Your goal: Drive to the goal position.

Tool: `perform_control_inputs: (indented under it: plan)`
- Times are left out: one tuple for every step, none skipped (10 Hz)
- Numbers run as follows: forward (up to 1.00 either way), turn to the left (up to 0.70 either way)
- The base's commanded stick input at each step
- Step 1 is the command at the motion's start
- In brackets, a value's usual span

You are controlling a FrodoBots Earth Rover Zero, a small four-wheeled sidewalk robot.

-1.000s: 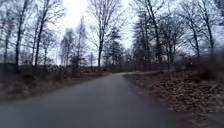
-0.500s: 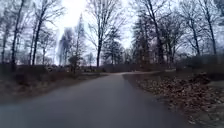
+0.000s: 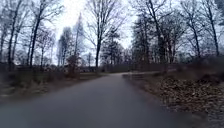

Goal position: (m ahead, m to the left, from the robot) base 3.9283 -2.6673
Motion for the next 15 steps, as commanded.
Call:
perform_control_inputs:
  plan:
    - [1.0,0.0]
    - [1.0,-0.37]
    - [1.0,-0.15]
    - [1.0,0.0]
    - [1.0,0.0]
    - [1.0,0.0]
    - [1.0,0.0]
    - [1.0,0.0]
    - [1.0,0.0]
    - [1.0,0.0]
    - [1.0,0.0]
    - [1.0,0.0]
    - [1.0,0.0]
    - [1.0,0.0]
    - [1.0,0.0]
